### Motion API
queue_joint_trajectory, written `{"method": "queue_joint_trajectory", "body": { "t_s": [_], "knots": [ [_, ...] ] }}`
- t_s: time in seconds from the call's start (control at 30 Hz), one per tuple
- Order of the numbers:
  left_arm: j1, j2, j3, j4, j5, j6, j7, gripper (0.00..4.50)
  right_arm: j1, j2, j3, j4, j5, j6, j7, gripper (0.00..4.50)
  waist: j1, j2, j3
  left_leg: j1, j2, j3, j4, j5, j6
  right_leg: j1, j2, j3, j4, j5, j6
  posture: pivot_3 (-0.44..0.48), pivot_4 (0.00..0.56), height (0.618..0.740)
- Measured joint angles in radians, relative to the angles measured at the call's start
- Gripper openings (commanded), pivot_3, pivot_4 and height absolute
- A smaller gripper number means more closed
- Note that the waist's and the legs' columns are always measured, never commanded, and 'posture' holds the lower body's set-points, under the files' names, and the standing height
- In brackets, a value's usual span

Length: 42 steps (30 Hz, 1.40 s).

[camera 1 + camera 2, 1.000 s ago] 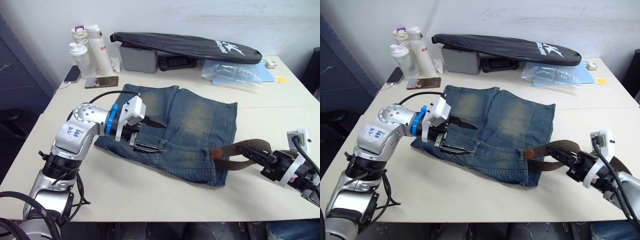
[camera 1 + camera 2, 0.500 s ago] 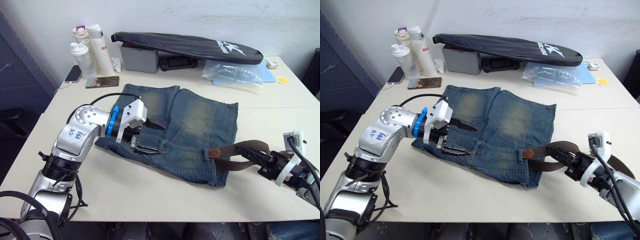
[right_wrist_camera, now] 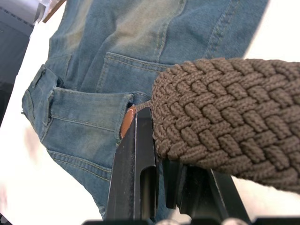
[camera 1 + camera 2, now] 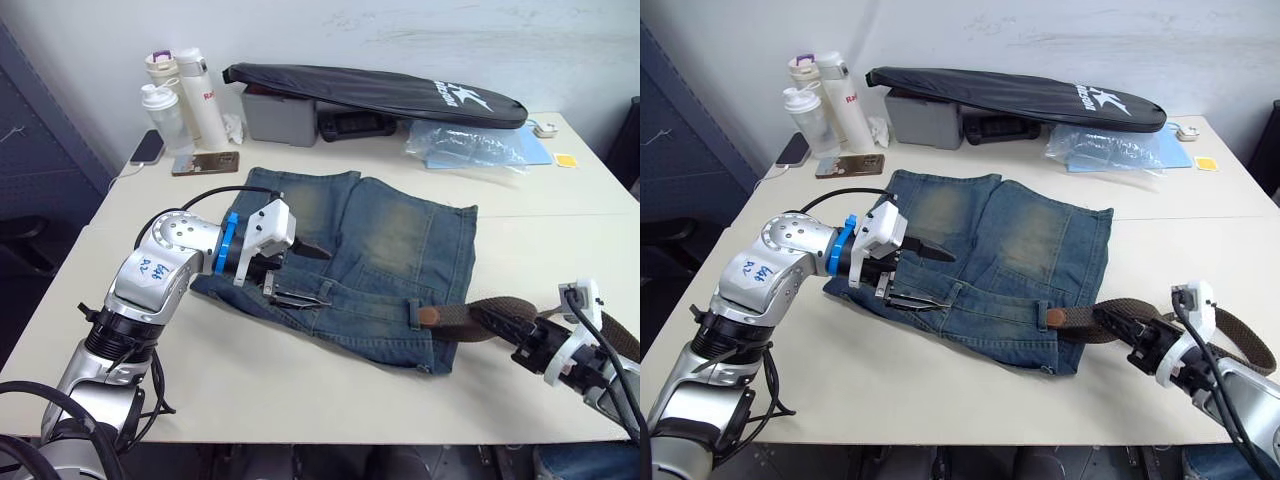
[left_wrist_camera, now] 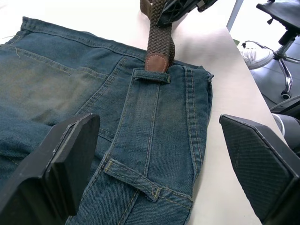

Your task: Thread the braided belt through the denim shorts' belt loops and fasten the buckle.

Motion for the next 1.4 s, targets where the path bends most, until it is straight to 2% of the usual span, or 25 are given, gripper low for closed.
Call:
{"method": "queue_joint_trajectory", "body": {
  "t_s": [0.17,0.37,0.8,1.2,1.27,1.3,1.4],
  "knots": [
    [0.001,-0.001,-0.006,-0.006,0.001,-0.004,0.003,4.48,-0.019,0.003,0.001,0.0,0.008,0.001,-0.017,0.0,0.0,0.0,0.0,0.0,0.0,0.0,0.0,0.0,0.0,0.0,0.0,0.0,0.0,0.0,0.0,0.0,0.15,0.622],
    [0.0,-0.003,-0.011,-0.01,0.002,-0.005,0.005,4.48,-0.09,0.087,0.082,-0.002,-0.003,-0.011,-0.05,0.0,-0.001,0.0,0.0,0.0,0.0,-0.001,0.0,0.0,0.0,0.0,0.0,0.001,0.001,0.0,0.0,0.0,0.15,0.622],
    [0.0,-0.04,-0.089,-0.033,0.039,0.035,0.05,4.48,-0.23,0.294,0.274,-0.002,-0.157,-0.053,-0.119,0.0,-0.01,0.0,0.0,0.0,0.0,-0.003,0.0,0.0,0.0,-0.003,0.0,0.002,0.003,0.0,0.0,0.0,0.15,0.622],
    [-0.001,-0.065,-0.09,-0.032,0.056,0.035,0.067,4.48,-0.244,0.416,0.378,0.0,-0.332,-0.055,-0.142,0.0,-0.028,0.0,-0.001,0.0,0.0,-0.005,0.001,0.0,0.0,-0.004,-0.001,0.003,0.006,-0.001,-0.002,0.0,0.15,0.622],
    [-0.001,-0.066,-0.09,-0.032,0.059,0.035,0.067,4.5,-0.246,0.421,0.375,0.0,-0.348,-0.055,-0.139,0.83,-0.027,-0.001,-0.002,0.001,0.0,-0.005,0.001,0.0,0.0,-0.004,0.0,0.003,0.007,-0.001,-0.002,0.0,0.15,0.622],
    [-0.001,-0.066,-0.09,-0.032,0.06,0.035,0.067,4.5,-0.246,0.422,0.373,0.0,-0.349,-0.055,-0.137,1.08,-0.027,-0.001,-0.002,0.002,0.0,-0.005,0.001,0.0,0.0,-0.004,0.0,0.003,0.007,-0.001,-0.002,0.0,0.15,0.622],
    [-0.001,-0.068,-0.09,-0.031,0.066,0.033,0.067,4.5,-0.242,0.422,0.355,-0.008,-0.331,-0.05,-0.119,2.46,-0.026,-0.001,-0.004,0.001,0.0,-0.005,0.001,0.0,-0.001,-0.005,0.0,0.003,0.007,-0.001,-0.002,0.0,0.15,0.622]
  ]
}}
